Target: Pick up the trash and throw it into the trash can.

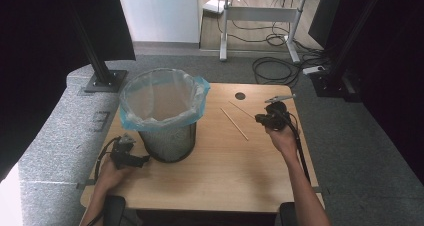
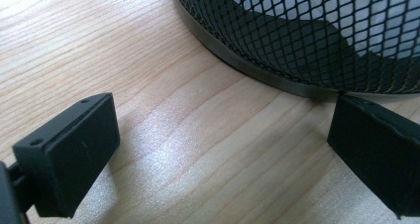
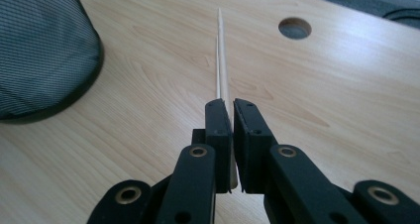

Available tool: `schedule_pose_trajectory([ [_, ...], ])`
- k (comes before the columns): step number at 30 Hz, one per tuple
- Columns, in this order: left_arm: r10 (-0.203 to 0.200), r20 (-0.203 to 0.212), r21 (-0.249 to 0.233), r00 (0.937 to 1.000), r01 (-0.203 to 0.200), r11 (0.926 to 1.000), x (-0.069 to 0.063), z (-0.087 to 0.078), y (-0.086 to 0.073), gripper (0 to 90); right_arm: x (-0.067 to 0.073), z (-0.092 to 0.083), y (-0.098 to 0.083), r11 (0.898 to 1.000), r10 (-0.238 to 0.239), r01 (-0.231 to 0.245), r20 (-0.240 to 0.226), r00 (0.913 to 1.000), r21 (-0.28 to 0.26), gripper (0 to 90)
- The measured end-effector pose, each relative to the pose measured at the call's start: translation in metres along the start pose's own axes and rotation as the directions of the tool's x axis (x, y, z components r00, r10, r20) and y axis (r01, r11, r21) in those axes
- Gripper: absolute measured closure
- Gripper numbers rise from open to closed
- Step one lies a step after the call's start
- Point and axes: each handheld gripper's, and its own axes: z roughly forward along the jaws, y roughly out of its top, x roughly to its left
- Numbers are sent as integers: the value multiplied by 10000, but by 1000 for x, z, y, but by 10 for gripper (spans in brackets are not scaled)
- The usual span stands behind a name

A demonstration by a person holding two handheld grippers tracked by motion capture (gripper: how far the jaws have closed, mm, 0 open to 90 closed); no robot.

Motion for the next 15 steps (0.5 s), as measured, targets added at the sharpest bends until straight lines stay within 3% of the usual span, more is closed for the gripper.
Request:
schedule_pose_trajectory([
  [15, 15, -26, 1, 10000, -15, 10000, 0, 0, 0, 0, 16, -58, 59, 9961, -520, 447, -988, 9937, -756, 844],
])
